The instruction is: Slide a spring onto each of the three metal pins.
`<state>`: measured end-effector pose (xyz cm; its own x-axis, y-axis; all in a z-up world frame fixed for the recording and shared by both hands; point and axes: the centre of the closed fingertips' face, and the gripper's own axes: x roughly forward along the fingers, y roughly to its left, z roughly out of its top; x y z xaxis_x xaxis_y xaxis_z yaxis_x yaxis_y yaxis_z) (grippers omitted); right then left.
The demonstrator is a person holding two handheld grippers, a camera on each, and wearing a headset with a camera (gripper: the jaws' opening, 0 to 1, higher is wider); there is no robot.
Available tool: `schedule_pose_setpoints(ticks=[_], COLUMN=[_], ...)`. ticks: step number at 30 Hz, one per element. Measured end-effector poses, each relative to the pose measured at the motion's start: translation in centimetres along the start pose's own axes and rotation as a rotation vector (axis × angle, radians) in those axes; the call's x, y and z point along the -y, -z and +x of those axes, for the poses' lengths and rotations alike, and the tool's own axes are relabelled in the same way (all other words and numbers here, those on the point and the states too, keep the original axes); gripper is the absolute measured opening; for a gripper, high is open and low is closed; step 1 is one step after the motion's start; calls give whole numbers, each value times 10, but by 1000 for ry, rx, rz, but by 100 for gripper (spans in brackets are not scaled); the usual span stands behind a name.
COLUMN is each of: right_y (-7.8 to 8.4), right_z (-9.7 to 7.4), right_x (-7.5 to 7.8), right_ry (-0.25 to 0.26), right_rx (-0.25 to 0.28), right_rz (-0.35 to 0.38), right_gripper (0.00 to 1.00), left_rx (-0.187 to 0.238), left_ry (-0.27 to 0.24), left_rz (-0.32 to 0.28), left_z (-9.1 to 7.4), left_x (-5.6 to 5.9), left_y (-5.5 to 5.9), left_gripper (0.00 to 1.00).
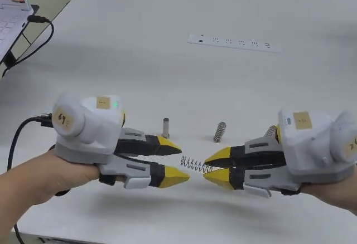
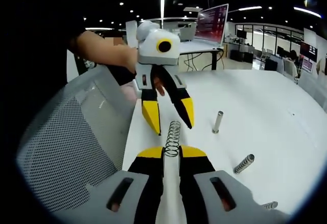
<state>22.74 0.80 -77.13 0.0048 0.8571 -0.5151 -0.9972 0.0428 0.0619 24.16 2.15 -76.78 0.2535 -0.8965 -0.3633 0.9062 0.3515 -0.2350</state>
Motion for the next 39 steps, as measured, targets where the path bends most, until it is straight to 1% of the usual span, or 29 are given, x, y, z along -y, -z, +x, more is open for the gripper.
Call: schedule_pose_setpoints(ticks=[2,5,9,11,14,17,23,24,25,29,32,36,39], right_y=[-2,-4,-9,-10,-8,-9,-9,-8,-8,-9,-9,-8,-8], right_z=[-1,-1,-4,-5,-6,-7,-8,-8,-8,-8,-8,-9,-10], right_x=[-1,-1,1,0,2,2,0,1,0,-1,-1,0,1], right_ry=[-10,-19,-19,-19,-21,-18,-20,-16,-21,-15,-11,-6,2], right_rx=[1,12,28,29,27,32,40,36,43,47,48,47,52], right_rz=[0,0,6,7,8,13,49,64,79,81,86,118,126], right_gripper=[8,8,8,8,8,8,8,8,8,8,8,9,9], left_rx=[6,8,3,7,14,19,22,20,20,19,20,19,21], left_ry=[10,24,41,38,35,27,29,32,31,30,28,27,25], left_rz=[5,12,21,28,43,46,57,64,65,69,68,62,56], left_z=[1,3,4,4,4,5,5,5,5,5,5,6,7], left_x=[2,4,7,7,7,6,7,8,9,9,8,8,8], left_y=[-4,-6,-5,-6,-9,-11,-12,-11,-12,-12,-13,-13,-14], left_gripper=[20,14,9,7,7,6,6,5,5,5,5,5,5])
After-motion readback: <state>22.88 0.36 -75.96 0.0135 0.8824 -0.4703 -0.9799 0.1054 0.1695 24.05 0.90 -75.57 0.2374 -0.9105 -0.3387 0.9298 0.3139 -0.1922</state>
